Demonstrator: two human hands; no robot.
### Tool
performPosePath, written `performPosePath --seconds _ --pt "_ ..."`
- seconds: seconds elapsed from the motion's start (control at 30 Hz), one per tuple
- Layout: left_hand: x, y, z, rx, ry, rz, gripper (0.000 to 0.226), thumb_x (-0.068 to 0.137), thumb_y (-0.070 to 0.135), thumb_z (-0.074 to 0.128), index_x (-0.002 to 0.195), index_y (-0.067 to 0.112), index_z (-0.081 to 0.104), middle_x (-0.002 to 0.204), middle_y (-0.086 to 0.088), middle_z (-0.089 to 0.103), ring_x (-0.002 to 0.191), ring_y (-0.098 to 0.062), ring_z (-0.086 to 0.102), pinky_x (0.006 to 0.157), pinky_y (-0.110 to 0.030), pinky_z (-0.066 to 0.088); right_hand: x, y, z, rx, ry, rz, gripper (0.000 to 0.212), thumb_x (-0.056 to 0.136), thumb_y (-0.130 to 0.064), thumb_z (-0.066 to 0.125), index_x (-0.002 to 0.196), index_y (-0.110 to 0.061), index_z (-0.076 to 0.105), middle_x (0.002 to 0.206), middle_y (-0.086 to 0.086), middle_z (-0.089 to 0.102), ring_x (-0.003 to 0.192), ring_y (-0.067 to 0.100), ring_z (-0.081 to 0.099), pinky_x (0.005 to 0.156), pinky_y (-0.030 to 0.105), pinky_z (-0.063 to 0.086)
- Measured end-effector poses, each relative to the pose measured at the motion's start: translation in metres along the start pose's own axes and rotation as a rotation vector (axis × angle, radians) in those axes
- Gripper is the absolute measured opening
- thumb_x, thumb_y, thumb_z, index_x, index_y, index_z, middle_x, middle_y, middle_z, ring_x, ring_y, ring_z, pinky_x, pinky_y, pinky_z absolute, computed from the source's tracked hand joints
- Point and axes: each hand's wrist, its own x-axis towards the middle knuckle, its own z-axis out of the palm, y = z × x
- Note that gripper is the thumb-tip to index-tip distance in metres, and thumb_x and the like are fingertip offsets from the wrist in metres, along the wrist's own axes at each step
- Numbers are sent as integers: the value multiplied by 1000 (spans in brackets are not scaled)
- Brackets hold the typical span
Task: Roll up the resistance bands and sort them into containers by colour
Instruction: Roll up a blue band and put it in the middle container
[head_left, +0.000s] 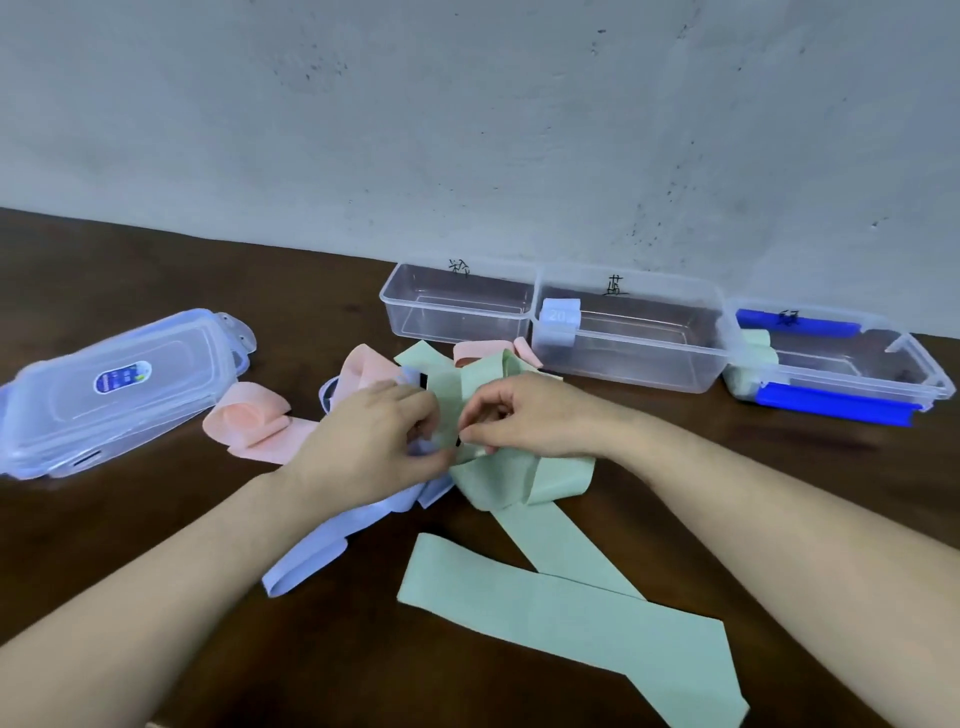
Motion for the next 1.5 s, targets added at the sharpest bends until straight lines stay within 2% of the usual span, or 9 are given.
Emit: performPosePath --seconds 0.2,0.4,0.53,0.77,0.93,1.1,1.23,1.33,1.5 --pt "-38 -19 -9 140 -136 47 53 79 73 49 99 28 70 107 13 67 91 -15 60 74 -35 48 16 -16 19 -163 -17 -63 12 93 -33 67 102 -28 75 81 -18 66 73 -8 59 68 8 42" --pt "-35 -22 -16 -61 46 -27 30 87 50 54 84 22 64 83 12 61 84 -10 51 72 -29 32 17 -15 26 -190 69 -101 26 86 -26 65 107 -40 64 80 -10 52 73 7 51 74 39 49" --pt "-19 -2 -27 -409 84 -136 27 90 25 63 72 33 45 61 16 47 57 -7 43 54 -18 32 12 -12 22 -119 201 -188 42 82 -24 68 121 -36 59 96 -13 54 82 -3 52 72 20 42" --pt "25 32 -34 -792 93 -229 25 89 24 63 71 20 46 56 15 42 53 -5 36 52 -16 30 -10 0 5 450 339 -137 27 85 -22 59 111 -25 61 106 -11 62 95 2 57 88 19 45" --pt "53 67 -27 -1112 35 -280 26 84 26 66 87 3 52 82 -8 57 76 -18 53 71 -33 40 -34 14 -10 982 400 68 51 86 -49 63 125 -16 54 122 15 66 95 27 69 95 48 56" --pt "74 117 -14 -1172 -67 -320 36 79 34 65 90 5 47 86 -8 51 78 -19 49 75 -39 37 -78 32 -32 1171 452 95 62 93 -61 53 124 -7 59 100 12 72 86 24 73 76 38 59" --pt "82 159 3 -1056 -142 -291 39 79 38 65 89 7 43 79 -7 44 73 -22 42 71 -43 42 -115 50 -49 1099 543 28 29 99 -32 60 113 -6 61 92 8 71 73 20 68 62 31 56" --pt "83 200 9 -1131 -188 -328 30 88 26 65 115 15 58 90 -6 69 80 -25 65 78 -46 52 -150 64 -61 1131 584 -12 17 98 -21 62 107 -8 57 86 15 69 61 26 64 51 33 51" --pt "85 277 26 -1251 -263 -487 34 96 47 55 120 26 68 110 -2 74 104 -21 69 91 -41 52 -217 97 -79 1142 596 18 5 99 -19 62 96 -14 62 90 7 71 76 19 68 65 30 57"
